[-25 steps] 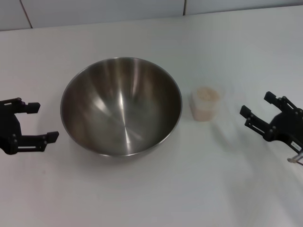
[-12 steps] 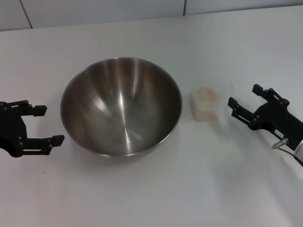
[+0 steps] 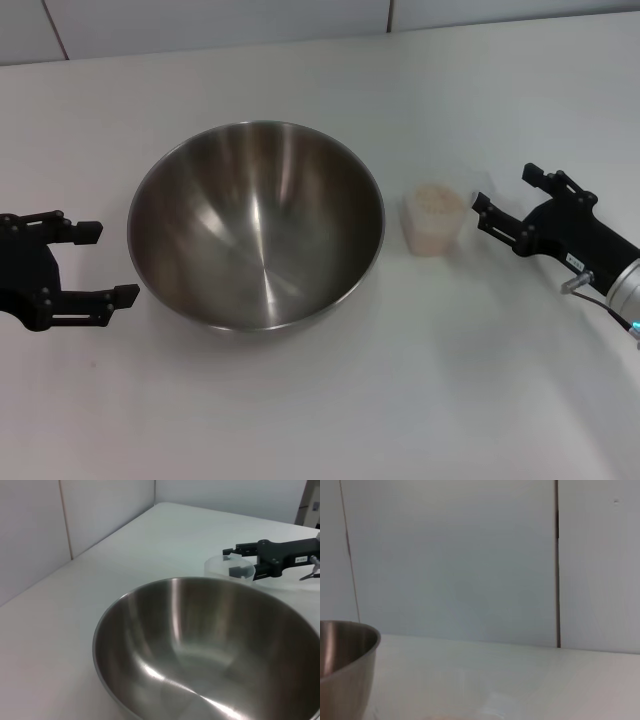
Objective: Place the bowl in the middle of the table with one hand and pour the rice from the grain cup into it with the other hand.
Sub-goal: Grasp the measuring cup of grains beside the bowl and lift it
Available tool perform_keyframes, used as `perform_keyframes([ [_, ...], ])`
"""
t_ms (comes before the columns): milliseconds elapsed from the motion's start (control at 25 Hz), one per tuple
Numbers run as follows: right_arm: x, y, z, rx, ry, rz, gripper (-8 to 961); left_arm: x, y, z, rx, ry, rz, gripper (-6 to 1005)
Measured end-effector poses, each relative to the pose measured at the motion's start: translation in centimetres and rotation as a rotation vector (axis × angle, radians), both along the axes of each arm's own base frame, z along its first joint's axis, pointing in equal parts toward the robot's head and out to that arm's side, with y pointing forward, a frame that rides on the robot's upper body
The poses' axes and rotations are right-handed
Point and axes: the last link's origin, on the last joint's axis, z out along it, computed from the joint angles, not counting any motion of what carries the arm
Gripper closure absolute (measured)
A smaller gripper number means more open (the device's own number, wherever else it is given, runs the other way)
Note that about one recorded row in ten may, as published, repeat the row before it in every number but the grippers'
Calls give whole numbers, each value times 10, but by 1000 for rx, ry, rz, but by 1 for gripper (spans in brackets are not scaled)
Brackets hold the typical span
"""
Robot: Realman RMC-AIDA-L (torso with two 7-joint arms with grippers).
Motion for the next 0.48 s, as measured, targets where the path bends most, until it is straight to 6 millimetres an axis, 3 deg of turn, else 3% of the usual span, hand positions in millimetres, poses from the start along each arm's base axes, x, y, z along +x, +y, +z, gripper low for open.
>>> perform_keyframes([
  [480, -12, 13, -4, 13, -18, 39, 134, -1, 0, -1, 4, -2, -7, 137],
])
